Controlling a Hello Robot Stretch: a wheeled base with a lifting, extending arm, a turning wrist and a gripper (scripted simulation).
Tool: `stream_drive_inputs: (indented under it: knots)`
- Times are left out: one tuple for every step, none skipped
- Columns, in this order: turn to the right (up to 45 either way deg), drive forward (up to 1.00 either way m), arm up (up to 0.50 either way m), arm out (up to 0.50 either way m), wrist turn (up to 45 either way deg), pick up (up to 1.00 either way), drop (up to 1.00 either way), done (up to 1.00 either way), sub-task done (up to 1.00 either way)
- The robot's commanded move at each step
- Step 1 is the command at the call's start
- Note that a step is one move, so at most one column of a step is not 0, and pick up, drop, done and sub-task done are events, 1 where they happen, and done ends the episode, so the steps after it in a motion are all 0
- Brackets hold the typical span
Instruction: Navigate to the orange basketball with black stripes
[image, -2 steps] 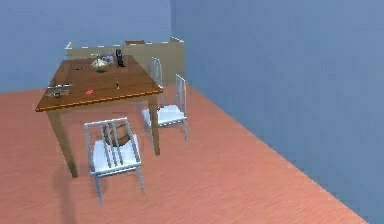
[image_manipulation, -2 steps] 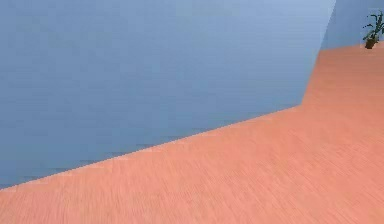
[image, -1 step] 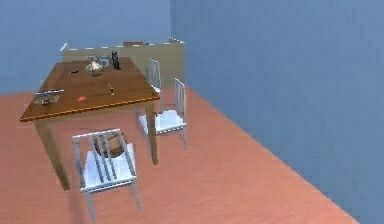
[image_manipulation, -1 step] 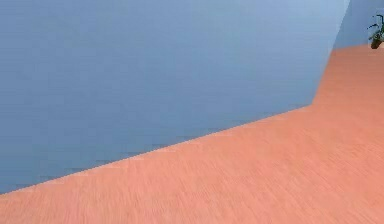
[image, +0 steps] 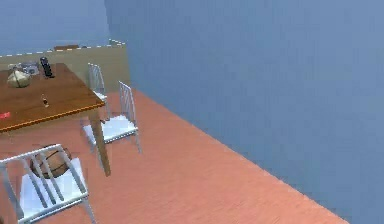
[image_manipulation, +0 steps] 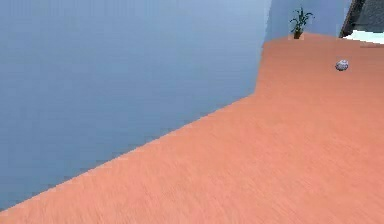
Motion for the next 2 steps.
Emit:
stream_drive_inputs:
  knots:
    - [0.0,0.95,0.00,0.00,0.0,0.00,0.00,0.00,0.00]
    - [-45.0,0.00,0.00,0.00,0.0,0.00,0.00,0.00,0.00]
